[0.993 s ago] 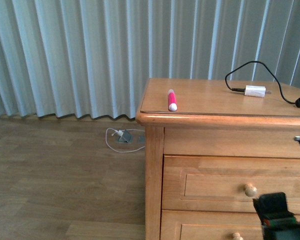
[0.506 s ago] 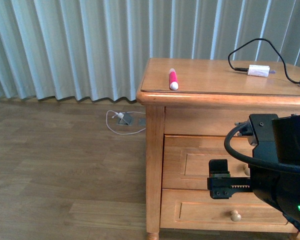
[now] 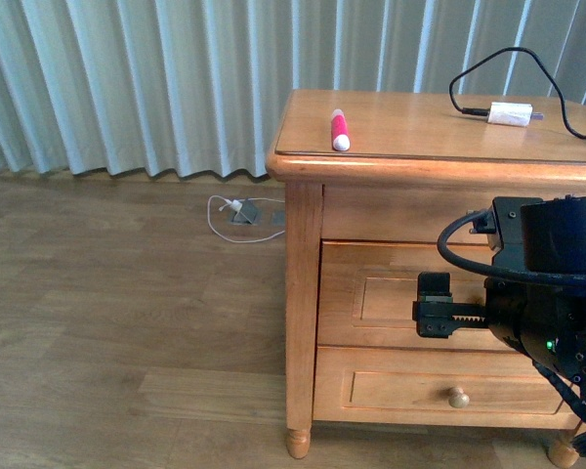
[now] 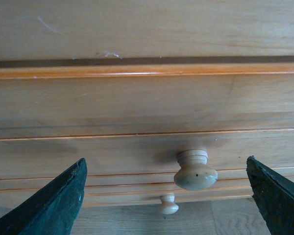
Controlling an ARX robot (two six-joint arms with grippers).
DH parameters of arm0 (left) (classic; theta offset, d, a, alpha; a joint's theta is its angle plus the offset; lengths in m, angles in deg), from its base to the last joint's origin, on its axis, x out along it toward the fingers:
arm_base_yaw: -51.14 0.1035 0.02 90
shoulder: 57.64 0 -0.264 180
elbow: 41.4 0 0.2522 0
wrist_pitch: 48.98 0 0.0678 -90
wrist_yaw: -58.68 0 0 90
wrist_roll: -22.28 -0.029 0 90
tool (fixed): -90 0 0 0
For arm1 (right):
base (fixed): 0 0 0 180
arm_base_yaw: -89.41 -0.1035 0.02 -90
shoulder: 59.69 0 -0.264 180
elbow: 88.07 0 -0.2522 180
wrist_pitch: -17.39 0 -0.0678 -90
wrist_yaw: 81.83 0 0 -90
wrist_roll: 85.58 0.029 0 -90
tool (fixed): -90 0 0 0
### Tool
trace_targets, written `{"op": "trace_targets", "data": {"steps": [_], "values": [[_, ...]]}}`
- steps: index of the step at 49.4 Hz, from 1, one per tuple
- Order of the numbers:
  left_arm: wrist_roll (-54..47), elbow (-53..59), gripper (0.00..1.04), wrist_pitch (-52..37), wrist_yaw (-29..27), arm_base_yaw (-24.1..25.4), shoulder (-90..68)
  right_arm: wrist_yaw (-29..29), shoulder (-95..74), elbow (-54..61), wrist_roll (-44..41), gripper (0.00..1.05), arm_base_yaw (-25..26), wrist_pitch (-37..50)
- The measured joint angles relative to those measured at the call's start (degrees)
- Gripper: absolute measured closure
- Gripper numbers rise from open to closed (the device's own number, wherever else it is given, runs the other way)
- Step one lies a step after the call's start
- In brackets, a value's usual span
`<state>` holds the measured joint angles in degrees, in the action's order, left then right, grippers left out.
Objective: Place pink marker in drawer with both arms
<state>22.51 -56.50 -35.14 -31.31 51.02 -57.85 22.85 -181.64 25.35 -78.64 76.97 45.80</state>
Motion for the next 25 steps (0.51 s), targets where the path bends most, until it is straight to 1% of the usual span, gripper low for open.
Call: {"op": "trace_targets", "data": {"steps": [13,25], "values": [[0.0,0.0,0.06,0.0,0.0,0.0,0.0,-0.2,-2.4,-0.8,0.0,0.08,0.6,2.1],[0.0,0.0,0.06,0.0,0.0,0.0,0.0,-0.9,-2.9,-1.2,-0.1,0.08,0.8,2.1]]}}
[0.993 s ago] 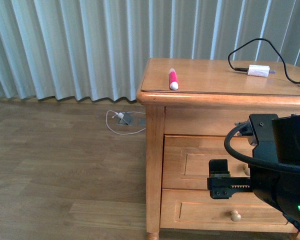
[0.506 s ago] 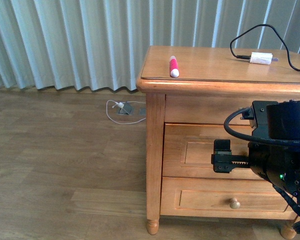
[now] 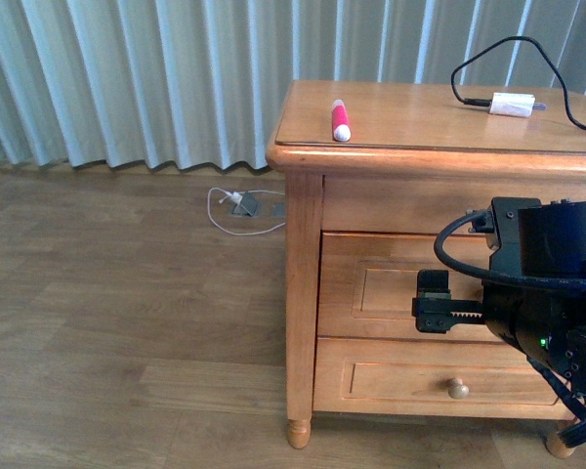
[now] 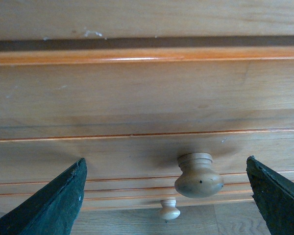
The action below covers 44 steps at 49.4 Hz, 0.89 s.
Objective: Place pink marker in drawer with both arms
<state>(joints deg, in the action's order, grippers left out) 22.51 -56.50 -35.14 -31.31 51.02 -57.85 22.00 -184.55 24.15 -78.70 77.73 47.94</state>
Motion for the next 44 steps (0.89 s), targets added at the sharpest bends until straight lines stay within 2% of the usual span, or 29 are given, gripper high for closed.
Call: {"op": "trace_targets", "data": {"steps": [32,35,39,44], "values": [[0.0,0.0,0.06,0.0,0.0,0.0,0.0,-1.1,-0.4,-0.5,-2.3,0.08,0.3,0.5],[0.0,0.0,0.06,0.0,0.0,0.0,0.0,-1.7,-0.4,-0.6,-2.3,0.15,0.4,0.5],[0.0,0.0,0.06,0.0,0.0,0.0,0.0,-2.1,-0.5,-0.6,-2.5,0.33,0.5,0.3],[0.0,0.0,0.06,0.0,0.0,0.0,0.0,-2.2,-0.6,-0.6,-2.7,0.48,0.8,0.0]]}}
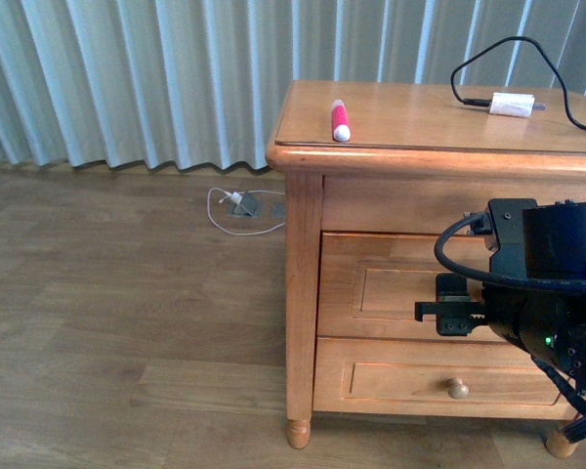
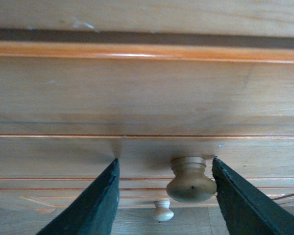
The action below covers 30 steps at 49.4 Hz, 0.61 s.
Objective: Place pink marker in drawer with both arms
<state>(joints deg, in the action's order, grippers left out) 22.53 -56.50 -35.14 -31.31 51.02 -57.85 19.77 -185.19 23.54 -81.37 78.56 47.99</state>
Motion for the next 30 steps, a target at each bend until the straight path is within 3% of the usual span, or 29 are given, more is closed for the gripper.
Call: {"op": "trace_targets", "data": {"steps": [8,12,30], "values": [[0.0,0.0,0.06,0.0,0.0,0.0,0.0,0.4,-0.3,0.0,-0.3,0.74,0.7,-0.3],[0.0,0.0,0.06,0.0,0.0,0.0,0.0,0.3,-0.3,0.0,-0.3,0.82,0.8,-0.4],[0.0,0.0,0.06,0.0,0.0,0.0,0.0,-0.8,0.0,0.9,-0.2,0.83,1.0,-0.1]]}}
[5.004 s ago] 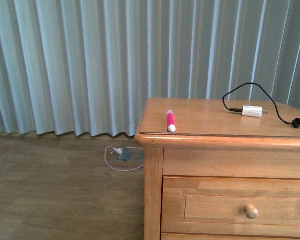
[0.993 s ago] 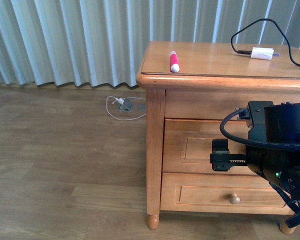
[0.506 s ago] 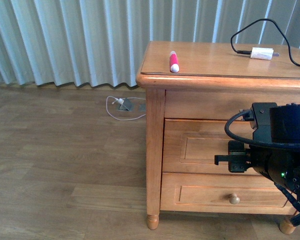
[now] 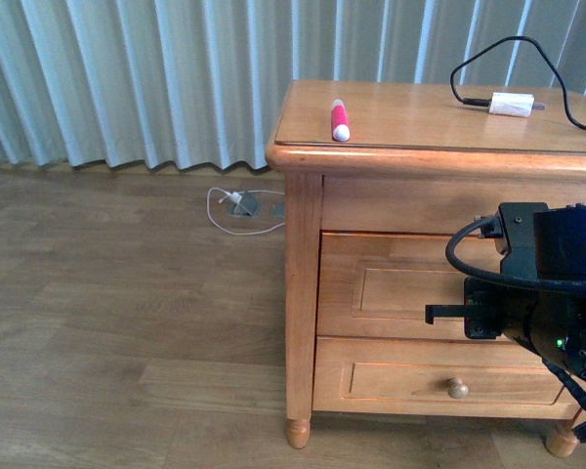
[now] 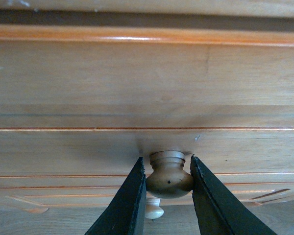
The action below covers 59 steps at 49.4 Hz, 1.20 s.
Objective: Place pink marker in drawer with both arms
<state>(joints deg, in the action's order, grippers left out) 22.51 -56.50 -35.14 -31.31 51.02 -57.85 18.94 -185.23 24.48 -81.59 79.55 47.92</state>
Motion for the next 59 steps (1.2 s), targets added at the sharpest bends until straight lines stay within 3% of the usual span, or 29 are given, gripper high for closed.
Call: {"op": "trace_targets", "data": {"steps": [17,33,49,59], "values": [[0.0,0.0,0.06,0.0,0.0,0.0,0.0,-3.5,6.5,12.4,2.3,0.83,0.6,4.5],[0.0,0.0,0.06,0.0,0.0,0.0,0.0,-8.7,16.9,34.9,1.6,0.83,3.3,14.7],[0.0,0.0,0.06,0.0,0.0,0.0,0.0,-9.0,22.3,42.2,-0.3,0.84,3.4,15.8],[0.0,0.0,0.06,0.0,0.0,0.0,0.0,-9.0,29.0,43.9,-0.7,0.53,4.7,10.7]]}}
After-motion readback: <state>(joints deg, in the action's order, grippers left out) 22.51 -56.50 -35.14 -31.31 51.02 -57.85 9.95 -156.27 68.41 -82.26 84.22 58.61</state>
